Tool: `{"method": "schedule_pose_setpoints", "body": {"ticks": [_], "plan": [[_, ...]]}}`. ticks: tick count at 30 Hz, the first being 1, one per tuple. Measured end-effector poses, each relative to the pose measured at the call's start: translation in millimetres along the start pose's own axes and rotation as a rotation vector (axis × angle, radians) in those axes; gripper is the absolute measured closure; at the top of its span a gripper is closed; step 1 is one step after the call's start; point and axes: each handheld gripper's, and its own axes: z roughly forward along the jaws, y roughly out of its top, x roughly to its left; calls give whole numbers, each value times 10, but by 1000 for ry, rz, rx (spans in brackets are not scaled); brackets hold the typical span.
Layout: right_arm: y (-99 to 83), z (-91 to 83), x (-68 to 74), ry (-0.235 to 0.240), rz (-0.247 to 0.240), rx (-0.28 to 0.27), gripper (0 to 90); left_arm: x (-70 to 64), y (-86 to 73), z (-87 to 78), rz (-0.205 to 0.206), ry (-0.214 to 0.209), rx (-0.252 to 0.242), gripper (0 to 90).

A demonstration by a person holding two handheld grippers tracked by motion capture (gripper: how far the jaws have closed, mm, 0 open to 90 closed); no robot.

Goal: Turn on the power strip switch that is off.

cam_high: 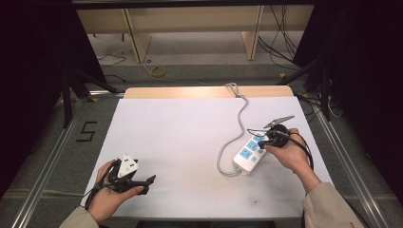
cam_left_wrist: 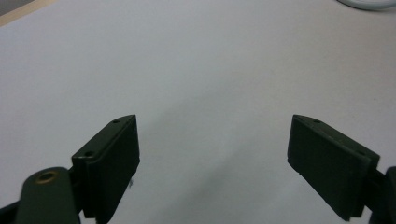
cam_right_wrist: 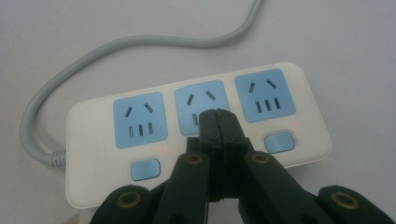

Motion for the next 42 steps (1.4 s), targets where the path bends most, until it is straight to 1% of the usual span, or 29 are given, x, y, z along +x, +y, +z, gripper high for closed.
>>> {"method": "schedule_pose_setpoints", "body": {"ticks": [21,28,42], "plan": [[-1,64,-9,3,0,59,900,-6,0,3,2,-2,-1,166],[-6,76,-9,4,-6,71,900,-4,2,2,3,-2,-2,166],[-4,80,3,7,-2,79,900,-8,2,4,4,-2,-1,166]]}}
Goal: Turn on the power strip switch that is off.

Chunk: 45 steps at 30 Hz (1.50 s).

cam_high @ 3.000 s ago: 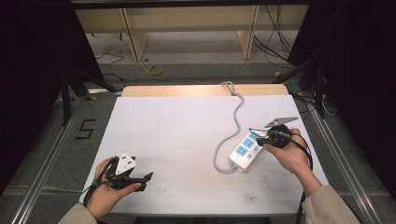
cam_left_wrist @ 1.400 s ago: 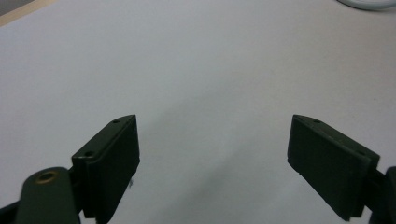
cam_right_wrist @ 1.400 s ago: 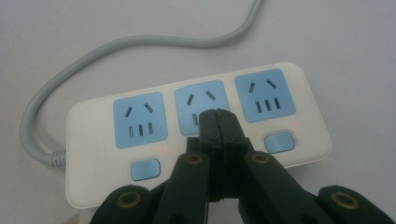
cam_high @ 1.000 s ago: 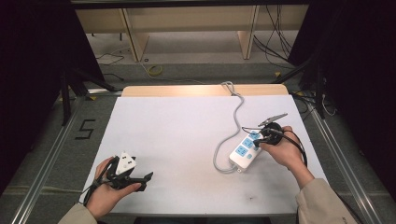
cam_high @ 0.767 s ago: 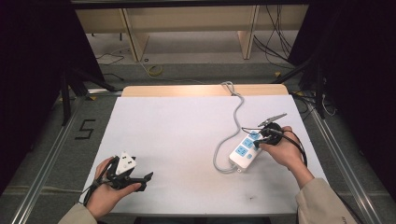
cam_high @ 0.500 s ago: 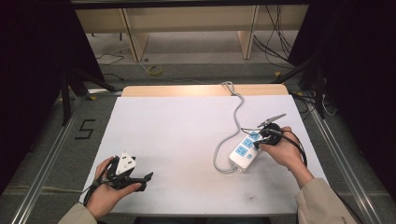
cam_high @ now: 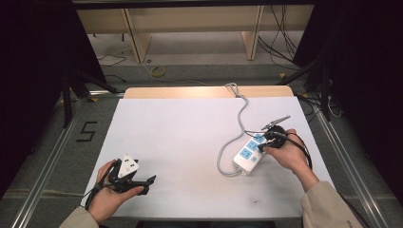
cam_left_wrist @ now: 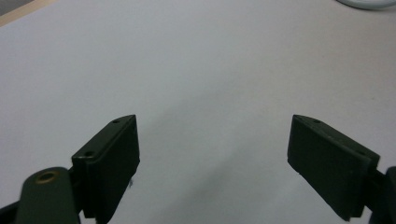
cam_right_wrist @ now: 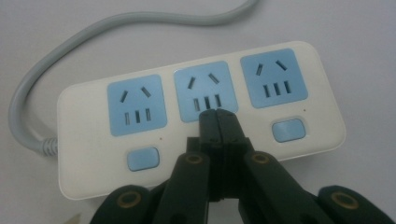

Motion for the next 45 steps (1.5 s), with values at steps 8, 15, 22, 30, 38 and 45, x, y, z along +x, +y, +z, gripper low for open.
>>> {"method": "schedule_pose_setpoints", "body": {"ticks": [8,15,22,30,38,45], "plan": [[17,12,23,-5,2,11,900,-1,0,0,0,0,1,166],[28,14,35,-11,-6,22,900,-2,0,1,-1,-1,1,166],[40,18,45,-9,-7,38,900,-2,0,0,0,-1,1,166],[45,26,40,-6,0,46,900,-6,0,1,0,0,-1,166],[45,32,33,-2,13,45,900,-10,1,0,2,1,-2,166],[46,35,34,-4,17,52,900,-12,0,2,0,1,-2,166]]}}
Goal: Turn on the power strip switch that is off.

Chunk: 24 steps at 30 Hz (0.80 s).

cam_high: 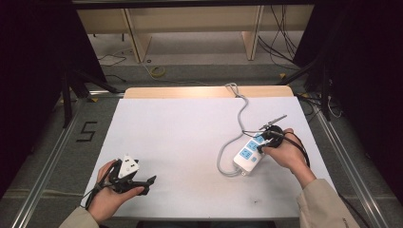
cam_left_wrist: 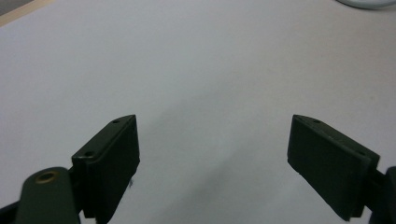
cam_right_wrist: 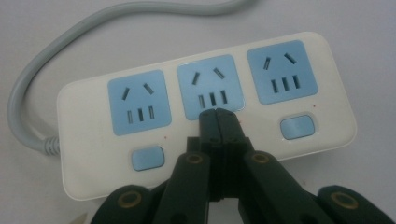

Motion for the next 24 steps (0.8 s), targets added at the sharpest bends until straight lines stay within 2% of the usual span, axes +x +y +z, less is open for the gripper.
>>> {"method": "schedule_pose_setpoints", "body": {"ticks": [17,21,24], "plan": [[31,12,6,4,21,26,900,-5,2,0,4,-4,3,166],[24,13,-20,25,52,21,900,-7,2,2,4,-5,3,166],[32,11,-10,18,55,28,900,-9,3,2,6,-5,6,166]]}}
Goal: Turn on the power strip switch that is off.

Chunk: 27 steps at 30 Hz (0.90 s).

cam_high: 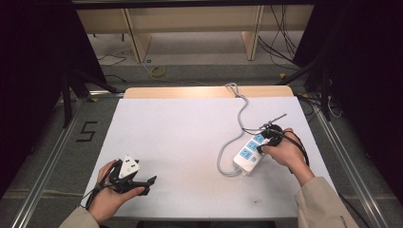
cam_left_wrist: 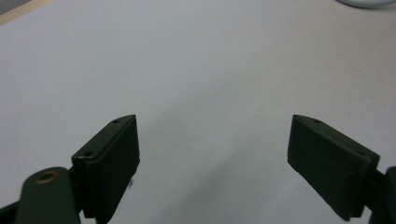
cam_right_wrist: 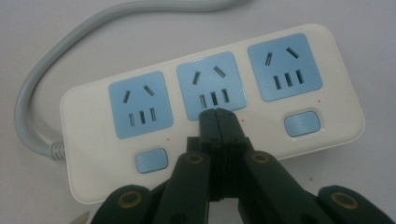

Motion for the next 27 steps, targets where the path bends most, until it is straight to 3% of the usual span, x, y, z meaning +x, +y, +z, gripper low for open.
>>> {"method": "schedule_pose_setpoints", "body": {"ticks": [27], "plan": [[1,14,5,-6,-7,-11,900,2,-1,1,0,-2,-2,166]]}}
